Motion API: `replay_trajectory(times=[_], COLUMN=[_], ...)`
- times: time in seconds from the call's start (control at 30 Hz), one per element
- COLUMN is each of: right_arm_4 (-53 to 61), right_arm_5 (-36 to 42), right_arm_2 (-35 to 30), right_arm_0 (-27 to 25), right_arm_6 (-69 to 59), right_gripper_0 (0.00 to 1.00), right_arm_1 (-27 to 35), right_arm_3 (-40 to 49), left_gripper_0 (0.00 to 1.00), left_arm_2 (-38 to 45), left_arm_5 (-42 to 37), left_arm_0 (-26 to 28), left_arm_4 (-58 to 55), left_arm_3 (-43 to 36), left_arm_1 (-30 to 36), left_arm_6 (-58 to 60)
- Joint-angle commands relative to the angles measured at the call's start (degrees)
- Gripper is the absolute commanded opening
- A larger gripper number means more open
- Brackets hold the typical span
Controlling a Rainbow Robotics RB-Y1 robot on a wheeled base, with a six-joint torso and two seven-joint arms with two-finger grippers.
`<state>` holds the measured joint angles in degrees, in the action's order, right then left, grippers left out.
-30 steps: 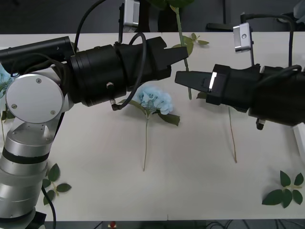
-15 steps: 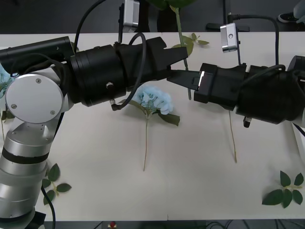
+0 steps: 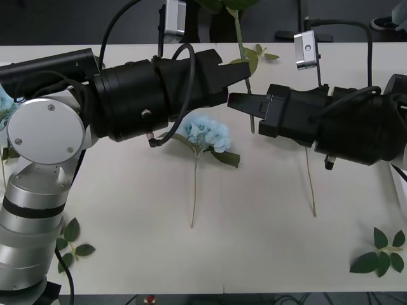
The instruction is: Place the red flowers into the right box and the blue flowers into the left box. If a person shows an open palm, hand one flower to the person first, then continue sorting.
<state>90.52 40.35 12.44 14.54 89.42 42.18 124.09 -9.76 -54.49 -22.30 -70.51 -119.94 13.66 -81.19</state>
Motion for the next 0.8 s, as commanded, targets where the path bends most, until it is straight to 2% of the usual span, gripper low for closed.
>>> replay_trajectory(times=[0.03,0.1,0.2,0.23,0.3,0.4,0.47,0.8], right_arm_4=[-0.3,0.4,2.3,2.8,4.8,8.0,9.4,12.0], right_arm_5=[-1.3,-1.2,3.2,4.4,7.6,12.7,16.3,33.5], right_arm_2=[-1.4,-2.0,-5.6,-6.6,-9.4,-14.0,-16.7,-29.7], right_arm_0=[0.7,0.7,0.3,0.3,-0.1,-0.7,-0.9,-0.2], right_arm_6=[-2.4,-2.5,-2.7,-2.7,-2.6,-2.1,-1.9,-1.2], right_gripper_0=[0.00,0.00,0.00,0.00,0.00,0.00,0.00,0.00], right_arm_1=[0.0,1.4,3.7,3.8,4.0,4.8,4.8,5.5], right_arm_3=[1.2,1.2,1.2,1.1,0.5,-0.9,-2.4,-12.9], left_gripper_0=[0.23,0.55,0.76,0.80,0.83,0.96,1.00,1.00], left_arm_2=[-0.2,0.2,0.4,0.4,0.6,0.6,0.7,0.9], left_arm_5=[0.6,0.6,0.6,0.6,0.6,0.6,0.6,0.6], left_arm_0=[-1.7,-1.8,-1.9,-1.9,-1.9,-1.9,-1.9,-2.0], left_arm_4=[-1.0,-1.6,-2.3,-2.3,-3.0,-3.2,-3.1,-3.4], left_arm_3=[-2.8,-2.8,-2.8,-2.8,-2.8,-2.8,-2.8,-2.8], left_arm_1=[1.2,1.1,1.2,1.2,1.2,1.2,1.2,1.2], left_arm_6=[-2.6,-2.2,-2.6,-2.7,-2.8,-2.8,-2.9,-3.4])
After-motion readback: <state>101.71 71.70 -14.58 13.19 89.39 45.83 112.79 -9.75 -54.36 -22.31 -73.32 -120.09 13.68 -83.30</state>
